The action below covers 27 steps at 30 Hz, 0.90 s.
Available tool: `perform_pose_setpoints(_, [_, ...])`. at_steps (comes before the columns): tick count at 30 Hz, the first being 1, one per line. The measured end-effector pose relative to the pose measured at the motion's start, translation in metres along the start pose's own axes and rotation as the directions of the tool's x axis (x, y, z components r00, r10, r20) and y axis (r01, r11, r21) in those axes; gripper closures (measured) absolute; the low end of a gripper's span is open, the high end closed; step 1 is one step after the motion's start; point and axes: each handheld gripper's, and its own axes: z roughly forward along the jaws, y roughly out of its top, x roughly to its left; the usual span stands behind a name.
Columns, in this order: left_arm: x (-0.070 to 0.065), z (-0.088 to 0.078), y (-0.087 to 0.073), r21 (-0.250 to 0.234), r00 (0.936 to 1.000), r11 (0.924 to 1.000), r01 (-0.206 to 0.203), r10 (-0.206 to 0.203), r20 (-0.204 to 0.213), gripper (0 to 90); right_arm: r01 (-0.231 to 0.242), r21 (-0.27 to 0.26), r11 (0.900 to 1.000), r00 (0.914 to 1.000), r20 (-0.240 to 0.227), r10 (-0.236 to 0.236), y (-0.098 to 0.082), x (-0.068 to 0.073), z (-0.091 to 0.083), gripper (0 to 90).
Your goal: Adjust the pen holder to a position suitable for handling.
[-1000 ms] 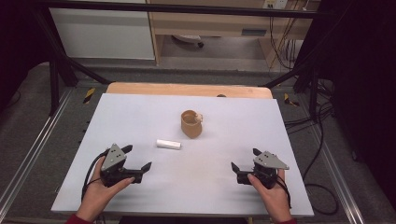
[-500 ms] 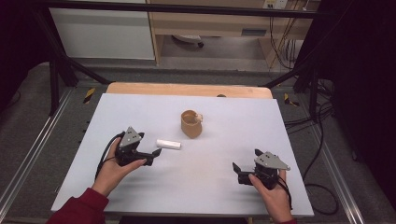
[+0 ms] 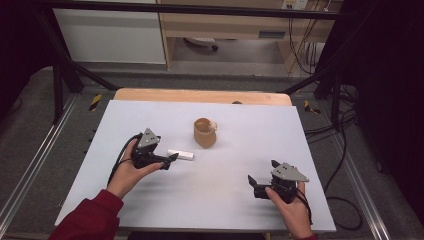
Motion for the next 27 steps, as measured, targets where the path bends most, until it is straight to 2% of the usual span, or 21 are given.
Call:
perform_pose_setpoints(15, [0.003, 0.008, 0.003, 0.021, 1.0, 0.9998, -0.004, 0.004, 0.006, 9.0, 0.007, 0.008, 1.0, 1.0, -0.006, -0.007, 0.0, 0.001, 0.001, 2.8])
perform_pose_setpoints(21, [-0.001, 0.013, 0.004, 0.046, 0.9989, 0.9983, -0.036, 0.034, 0.033, 9.0, 0.007, 0.008, 1.0, 1.0, -0.007, -0.007, 0.0, 0.002, 0.0, 2.8])
perform_pose_setpoints(27, [-0.004, 0.016, 0.005, 0.055, 0.998, 0.9972, -0.05, 0.048, 0.042, 9.0, 0.01, 0.008, 1.0, 0.9999, -0.008, -0.01, 0.0, 0.002, 0.001, 2.8])
